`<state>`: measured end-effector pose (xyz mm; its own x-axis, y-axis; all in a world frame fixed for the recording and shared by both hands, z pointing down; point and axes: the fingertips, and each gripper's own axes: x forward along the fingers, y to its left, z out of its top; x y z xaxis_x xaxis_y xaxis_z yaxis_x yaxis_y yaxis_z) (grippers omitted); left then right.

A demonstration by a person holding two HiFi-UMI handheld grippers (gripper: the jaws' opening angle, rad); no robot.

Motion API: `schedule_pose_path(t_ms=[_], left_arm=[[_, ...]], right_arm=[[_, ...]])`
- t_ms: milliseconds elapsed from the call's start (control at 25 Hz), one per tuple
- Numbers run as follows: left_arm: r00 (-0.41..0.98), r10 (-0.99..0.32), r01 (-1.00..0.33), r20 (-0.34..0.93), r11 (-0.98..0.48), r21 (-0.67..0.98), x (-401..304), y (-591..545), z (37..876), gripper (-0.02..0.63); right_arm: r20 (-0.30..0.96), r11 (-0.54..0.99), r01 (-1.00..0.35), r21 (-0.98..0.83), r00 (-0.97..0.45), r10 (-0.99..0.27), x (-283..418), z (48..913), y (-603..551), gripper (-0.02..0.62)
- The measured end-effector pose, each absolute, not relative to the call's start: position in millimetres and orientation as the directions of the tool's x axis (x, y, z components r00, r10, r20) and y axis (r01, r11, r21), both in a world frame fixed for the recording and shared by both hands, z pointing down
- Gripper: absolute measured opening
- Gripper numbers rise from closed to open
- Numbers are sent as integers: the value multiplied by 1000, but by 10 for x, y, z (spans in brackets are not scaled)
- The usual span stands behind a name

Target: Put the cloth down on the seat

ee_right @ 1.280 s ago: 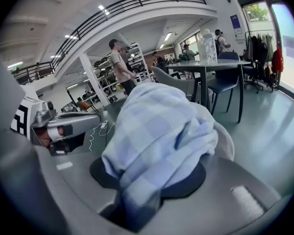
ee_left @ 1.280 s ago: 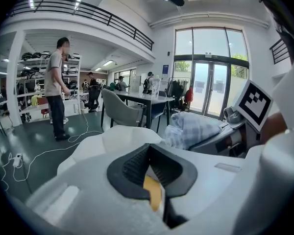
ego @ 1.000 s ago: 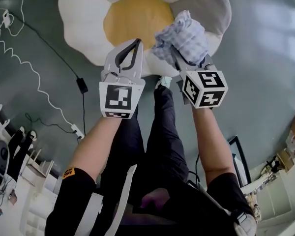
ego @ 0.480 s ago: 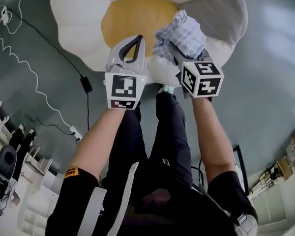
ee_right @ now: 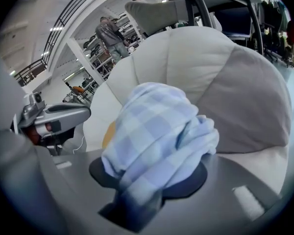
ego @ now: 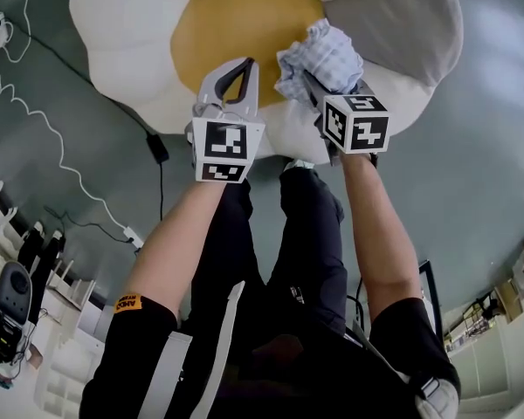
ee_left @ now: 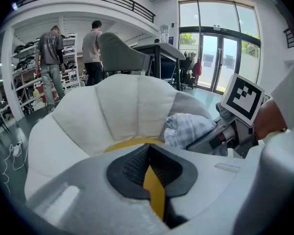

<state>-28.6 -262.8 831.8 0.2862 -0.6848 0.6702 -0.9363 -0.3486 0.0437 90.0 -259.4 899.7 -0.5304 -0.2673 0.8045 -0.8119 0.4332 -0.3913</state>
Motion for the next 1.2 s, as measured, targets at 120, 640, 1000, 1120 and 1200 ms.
schedule_pose_path(t_ms=[120, 640, 1000, 1120, 1200], left_arm=[[295, -677, -931, 674, -361, 45, -261, -2639, 8441, 0], [320, -647, -913, 692, -407, 42, -62, -2629, 8587, 0], [339, -641, -910, 689, -409, 67, -101, -2620, 8122, 0], [356, -640, -909, 681, -407, 92, -68, -2613, 7863, 0], [364, -640, -907, 677, -410, 99, -46, -2616, 7672, 0]], right_arm=[[824, 431, -819, -379, -511, -245, 908, 9225, -2590, 204], [874, 341, -873, -350, -435, -215, 1173, 9488, -2735, 322], [885, 311, -906, -288, -376, -275, 1390, 8901, -2760, 295], [877, 338, -898, -283, -384, -288, 1358, 8561, -2720, 255], [876, 359, -893, -270, -383, -294, 1345, 8321, -2699, 213]])
